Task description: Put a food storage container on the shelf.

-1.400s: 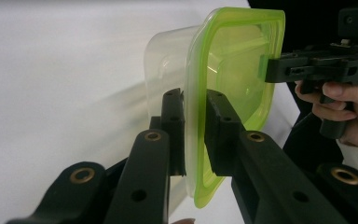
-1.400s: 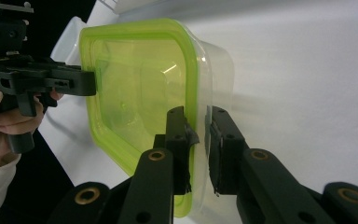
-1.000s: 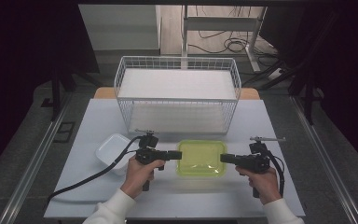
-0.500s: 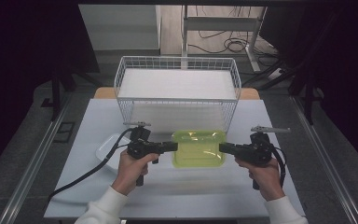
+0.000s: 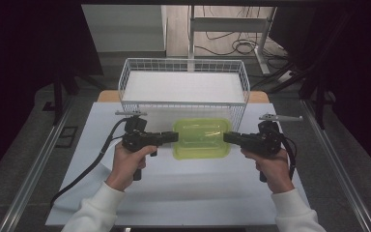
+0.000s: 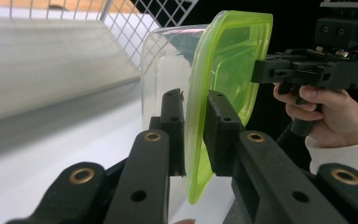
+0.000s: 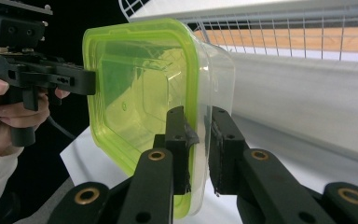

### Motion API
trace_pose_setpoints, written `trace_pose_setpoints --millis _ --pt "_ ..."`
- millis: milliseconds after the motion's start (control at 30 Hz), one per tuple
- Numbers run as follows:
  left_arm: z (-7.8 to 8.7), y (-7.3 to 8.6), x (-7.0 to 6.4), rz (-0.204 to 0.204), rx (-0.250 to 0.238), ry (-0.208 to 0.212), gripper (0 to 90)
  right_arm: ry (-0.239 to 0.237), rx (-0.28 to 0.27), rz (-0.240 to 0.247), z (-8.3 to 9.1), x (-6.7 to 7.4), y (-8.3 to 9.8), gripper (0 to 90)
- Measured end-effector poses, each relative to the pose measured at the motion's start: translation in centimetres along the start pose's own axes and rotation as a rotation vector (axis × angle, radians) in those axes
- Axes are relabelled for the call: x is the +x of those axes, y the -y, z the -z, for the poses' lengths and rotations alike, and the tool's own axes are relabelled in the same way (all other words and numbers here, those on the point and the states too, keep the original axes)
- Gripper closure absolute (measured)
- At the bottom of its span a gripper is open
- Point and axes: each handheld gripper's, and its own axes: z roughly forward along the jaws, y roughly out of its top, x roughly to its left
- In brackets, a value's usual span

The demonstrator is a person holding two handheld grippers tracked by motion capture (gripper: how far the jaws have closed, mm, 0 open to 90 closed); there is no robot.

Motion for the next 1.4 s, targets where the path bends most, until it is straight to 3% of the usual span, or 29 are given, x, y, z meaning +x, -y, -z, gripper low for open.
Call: trace_pose_setpoints --millis 633,1100,1400 --pt "1.5 -3.1 -0.8 -0.054 -0.036 0.0 79.6 -0.015 -0.041 0.032 0.3 0.8 -3.0 78.9" --pt "1.9 -5.5 0.2 -0.054 -0.056 -0.009 80.1 0.001 -0.051 0.053 -0.7 0.9 -5.9 78.9" --pt "1.5 -7.0 1.2 -0.045 -0.062 0.017 80.2 0.007 -0.055 0.053 -0.9 0.6 -7.1 78.8"
